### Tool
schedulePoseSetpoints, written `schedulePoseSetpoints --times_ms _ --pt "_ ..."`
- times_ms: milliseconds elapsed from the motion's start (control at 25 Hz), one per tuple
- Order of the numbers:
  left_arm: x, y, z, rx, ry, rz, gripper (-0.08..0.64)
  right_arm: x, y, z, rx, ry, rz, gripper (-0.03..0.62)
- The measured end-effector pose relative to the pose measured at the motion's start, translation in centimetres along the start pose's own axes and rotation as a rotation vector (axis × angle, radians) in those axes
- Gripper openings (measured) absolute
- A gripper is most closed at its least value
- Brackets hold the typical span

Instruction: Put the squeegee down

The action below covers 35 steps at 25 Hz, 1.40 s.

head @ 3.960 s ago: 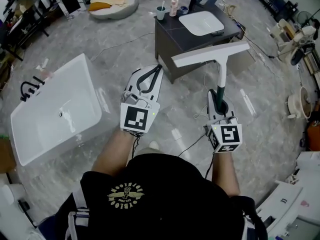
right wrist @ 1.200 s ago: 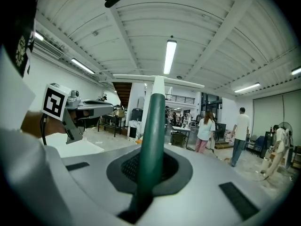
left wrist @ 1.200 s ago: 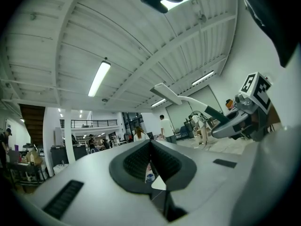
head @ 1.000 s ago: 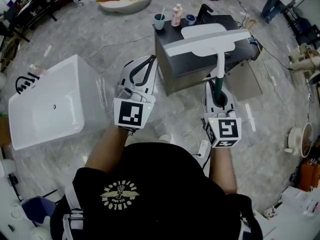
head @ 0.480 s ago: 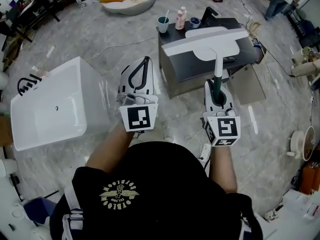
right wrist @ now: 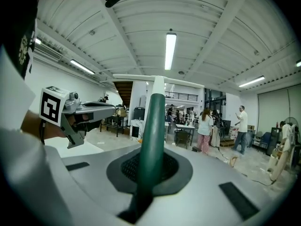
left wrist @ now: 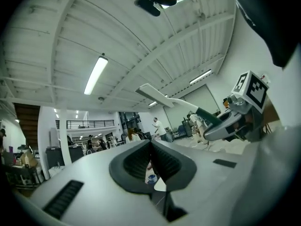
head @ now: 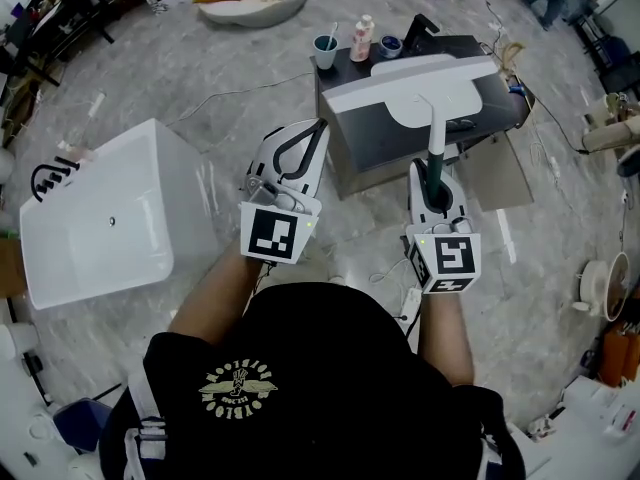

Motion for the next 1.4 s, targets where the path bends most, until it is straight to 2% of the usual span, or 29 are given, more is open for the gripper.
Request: schedulePoseSetpoints --times_ms 320,640,960,1400 --pt "3.4 -1.9 0.9 0.006 -0.025 0.031 0.023 3.7 1.4 0.1 0.023 -0.020 -0.005 0.028" --pt "7.5 -4.4 2.1 -0.004 -0.041 0.019 0.023 7.7 3.6 0.0 0.022 -0.031 -0.003 0.028" --pt "10.7 -7.3 2.4 -0.004 -0.035 0.017 0.023 11.3 5.0 -0.8 0.027 -0.040 0.005 0.028" --pt "14.0 -12.2 3.9 -0.019 -0.012 0.068 0.023 17.4 4.9 -2.0 0.016 -0.063 0.034 0.028"
Point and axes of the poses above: the fingertips, and each gripper's own axes: x forward along the fingers, y to its right, z out of its underside, the point moved 8 cm from there along -x, backward along the fingers, and after that the axes turned 9 degrees about -x, right-handed, at the moved point
